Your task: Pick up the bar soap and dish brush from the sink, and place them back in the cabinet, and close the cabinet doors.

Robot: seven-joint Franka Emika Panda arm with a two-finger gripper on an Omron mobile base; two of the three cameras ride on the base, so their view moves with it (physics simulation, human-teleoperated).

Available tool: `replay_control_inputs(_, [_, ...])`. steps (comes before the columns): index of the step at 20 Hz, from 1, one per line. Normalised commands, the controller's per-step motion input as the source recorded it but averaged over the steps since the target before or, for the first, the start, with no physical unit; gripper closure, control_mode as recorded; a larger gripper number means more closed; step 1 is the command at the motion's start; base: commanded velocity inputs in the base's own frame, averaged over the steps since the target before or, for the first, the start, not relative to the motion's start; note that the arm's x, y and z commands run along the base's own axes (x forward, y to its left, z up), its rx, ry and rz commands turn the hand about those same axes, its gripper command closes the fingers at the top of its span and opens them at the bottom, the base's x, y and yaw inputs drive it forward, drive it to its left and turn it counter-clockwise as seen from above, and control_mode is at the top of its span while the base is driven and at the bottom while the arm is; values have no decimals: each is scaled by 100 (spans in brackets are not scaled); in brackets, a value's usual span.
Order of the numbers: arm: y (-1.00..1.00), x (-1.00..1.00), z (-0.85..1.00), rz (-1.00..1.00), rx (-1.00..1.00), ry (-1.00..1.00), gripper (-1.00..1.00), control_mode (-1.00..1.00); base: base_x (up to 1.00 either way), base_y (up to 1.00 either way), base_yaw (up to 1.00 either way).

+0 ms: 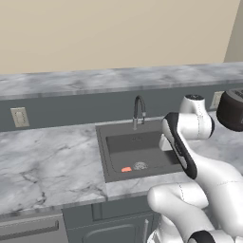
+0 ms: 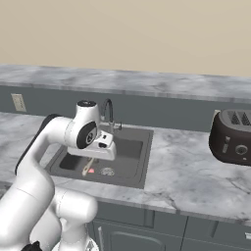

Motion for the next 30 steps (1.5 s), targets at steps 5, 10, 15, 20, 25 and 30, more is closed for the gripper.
replay_control_inputs(5, [14,-6,28,0,0,0,100,-100,0,0,0])
replay_control_inputs(10, [18,-11,19,0,0,0,100,-100,0,0,0])
replay_control_inputs(15, [20,-12,14,0,0,2,100,-100,0,0,0])
replay_control_inputs(20, [13,-14,18,0,0,0,100,-100,0,0,0])
replay_control_inputs(25, [1,-15,22,0,0,0,100,-100,0,0,0])
replay_control_inputs(30, [0,-15,20,0,0,0,100,-100,0,0,0])
